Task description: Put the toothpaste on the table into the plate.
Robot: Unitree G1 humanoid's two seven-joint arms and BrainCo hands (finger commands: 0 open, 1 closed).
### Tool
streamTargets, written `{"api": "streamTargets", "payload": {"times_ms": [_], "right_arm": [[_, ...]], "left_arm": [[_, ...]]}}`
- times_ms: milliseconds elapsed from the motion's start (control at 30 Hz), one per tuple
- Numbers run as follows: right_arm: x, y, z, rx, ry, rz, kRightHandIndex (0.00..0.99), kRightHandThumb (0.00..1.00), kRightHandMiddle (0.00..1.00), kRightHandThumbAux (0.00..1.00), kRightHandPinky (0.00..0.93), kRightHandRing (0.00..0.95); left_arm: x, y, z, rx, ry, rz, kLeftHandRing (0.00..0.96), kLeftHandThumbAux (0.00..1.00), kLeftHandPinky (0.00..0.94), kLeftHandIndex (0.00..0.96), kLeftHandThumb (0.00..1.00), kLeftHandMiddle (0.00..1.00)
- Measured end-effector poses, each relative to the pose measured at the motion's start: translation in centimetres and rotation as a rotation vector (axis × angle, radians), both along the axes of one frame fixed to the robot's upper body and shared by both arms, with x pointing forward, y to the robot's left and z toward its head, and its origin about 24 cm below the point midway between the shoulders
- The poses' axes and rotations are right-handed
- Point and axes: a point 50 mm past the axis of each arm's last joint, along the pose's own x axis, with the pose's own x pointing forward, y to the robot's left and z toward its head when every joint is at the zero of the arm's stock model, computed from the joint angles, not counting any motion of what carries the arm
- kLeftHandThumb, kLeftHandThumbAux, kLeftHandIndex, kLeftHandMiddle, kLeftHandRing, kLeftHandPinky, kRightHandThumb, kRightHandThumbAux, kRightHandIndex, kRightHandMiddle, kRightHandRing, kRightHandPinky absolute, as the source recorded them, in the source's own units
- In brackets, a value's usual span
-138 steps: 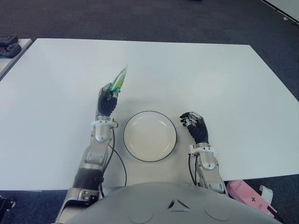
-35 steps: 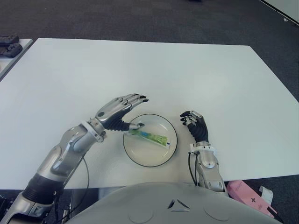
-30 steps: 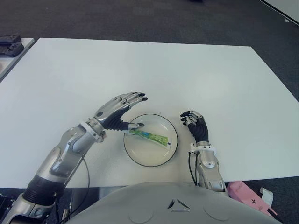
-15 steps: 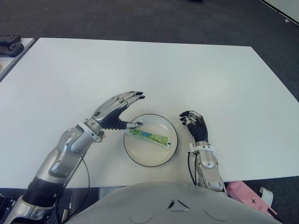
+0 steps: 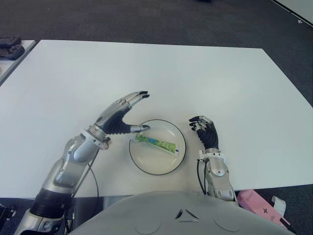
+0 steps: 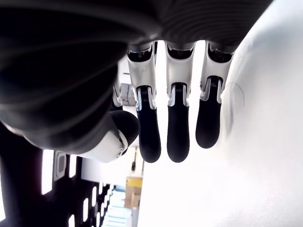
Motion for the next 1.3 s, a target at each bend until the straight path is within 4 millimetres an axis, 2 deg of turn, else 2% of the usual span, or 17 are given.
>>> {"api": "streamTargets", "payload": {"times_ms": [100,233,267,433,700,867,1167,1300], "right_arm": [[0.0,0.0,0.0,0.003,0.001,-0.001,0.428,0.712,0.455,0.727,0.474,0.455],[0.0,-0.1,0.0,0.005,0.002,-0.003,0.428,0.711,0.464,0.727,0.481,0.463],[0.0,-0.1,-0.1,0.006,0.002,-0.002,0.428,0.711,0.466,0.727,0.482,0.465],[0.0,0.0,0.0,0.008,0.001,0.002,0.428,0.711,0.471,0.727,0.489,0.472],[0.0,0.0,-0.1,0.004,0.008,0.001,0.428,0.71,0.469,0.727,0.477,0.472],[0.0,0.0,-0.1,-0.001,0.012,0.0,0.427,0.71,0.468,0.728,0.478,0.471],[0.0,-0.1,-0.1,-0.012,0.013,0.004,0.427,0.711,0.465,0.728,0.469,0.467],[0.0,-0.1,-0.1,-0.018,0.013,0.006,0.427,0.711,0.463,0.728,0.468,0.465]], "left_arm": [[0.2,0.7,-1.2,-0.167,0.071,0.072,0.058,0.515,0.084,0.109,0.005,0.118],[0.3,0.9,-1.7,-0.397,0.125,0.118,0.127,0.606,0.107,0.231,0.003,0.208],[0.3,0.9,-1.7,-0.457,0.134,0.122,0.15,0.66,0.137,0.268,0.01,0.232],[0.4,0.9,-2.1,-0.706,0.186,0.18,0.208,0.798,0.212,0.337,0.021,0.285],[-0.1,0.7,-2.6,-0.901,0.203,0.229,0.263,0.917,0.287,0.359,0.002,0.312],[-0.4,0.9,-3.8,-1.006,0.203,0.256,0.296,0.968,0.341,0.365,0.0,0.325],[-0.4,0.8,-4.8,-1.24,0.298,0.333,0.333,0.997,0.366,0.349,0.0,0.339],[-0.5,0.9,-5.1,-1.292,0.326,0.358,0.347,0.998,0.387,0.337,0.013,0.345]]}}
